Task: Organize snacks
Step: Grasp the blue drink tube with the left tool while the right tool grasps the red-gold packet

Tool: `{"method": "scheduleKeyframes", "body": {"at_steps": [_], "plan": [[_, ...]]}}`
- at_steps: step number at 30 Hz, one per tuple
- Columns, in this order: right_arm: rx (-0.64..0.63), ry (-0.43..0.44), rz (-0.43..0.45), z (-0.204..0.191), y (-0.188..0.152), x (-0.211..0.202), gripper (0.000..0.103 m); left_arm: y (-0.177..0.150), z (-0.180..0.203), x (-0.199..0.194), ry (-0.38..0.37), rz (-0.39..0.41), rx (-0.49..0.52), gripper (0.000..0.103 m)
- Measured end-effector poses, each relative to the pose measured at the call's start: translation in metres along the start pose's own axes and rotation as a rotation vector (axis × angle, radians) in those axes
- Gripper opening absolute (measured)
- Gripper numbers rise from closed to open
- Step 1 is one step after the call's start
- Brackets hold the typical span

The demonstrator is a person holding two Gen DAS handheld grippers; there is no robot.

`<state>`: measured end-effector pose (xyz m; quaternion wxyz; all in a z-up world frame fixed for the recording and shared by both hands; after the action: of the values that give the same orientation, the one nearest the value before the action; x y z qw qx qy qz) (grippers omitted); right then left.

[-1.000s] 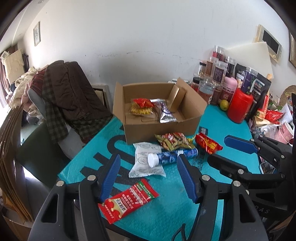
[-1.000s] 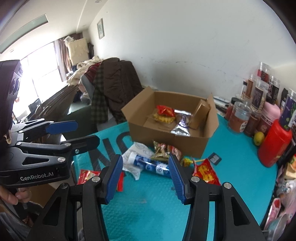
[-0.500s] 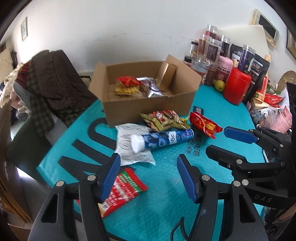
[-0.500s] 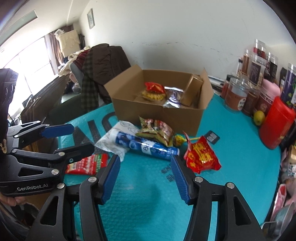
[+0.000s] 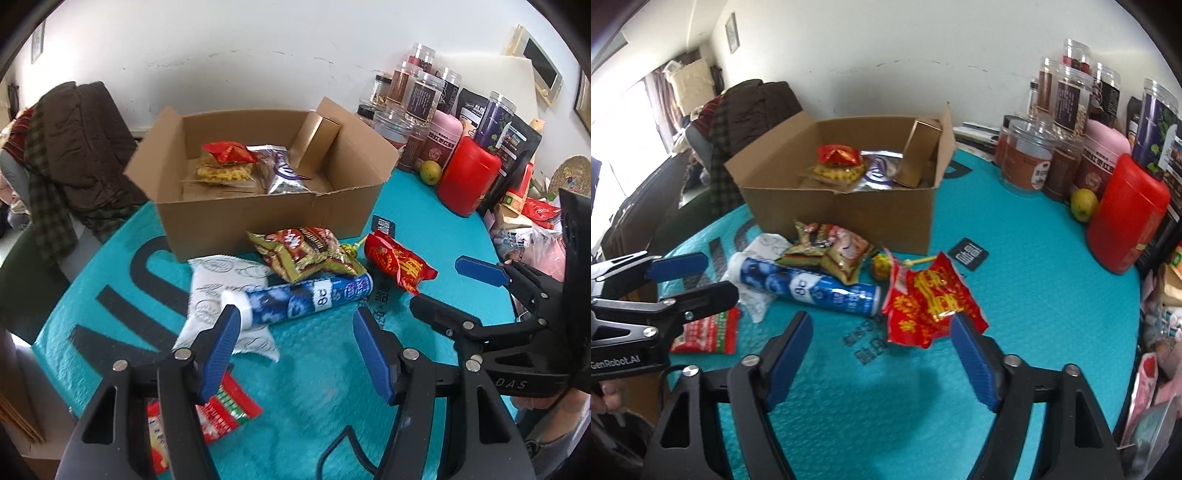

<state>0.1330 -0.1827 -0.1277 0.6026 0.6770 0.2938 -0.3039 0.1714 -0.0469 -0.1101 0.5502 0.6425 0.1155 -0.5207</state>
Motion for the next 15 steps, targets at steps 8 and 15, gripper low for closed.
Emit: {"method": "scheduleKeyframes", "body": {"at_steps": [8,15], "plan": [[-0.017,0.051,-0.065,0.016,0.011,0.03,0.099,0.018,0.002,0.023,-0.023,-0.028,0.004,0.063],[-0.039,0.062,-0.148,0.032,0.017,0.066,0.101,0.021,-0.002,0.051,-0.049,-0.106,-0.015,0.063]]}}
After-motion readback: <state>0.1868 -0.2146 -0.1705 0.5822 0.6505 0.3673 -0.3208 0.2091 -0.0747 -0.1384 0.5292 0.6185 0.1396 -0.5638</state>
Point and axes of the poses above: each gripper's, at about its wrist camera, not at the fingertips, and x roughly the way its jaws point, z to its right, y to its top, the point moved 7 cm from there along x, roughly the way its jaws point, and after that the axes turned 1 degree about -z, right-handed, at the moved point
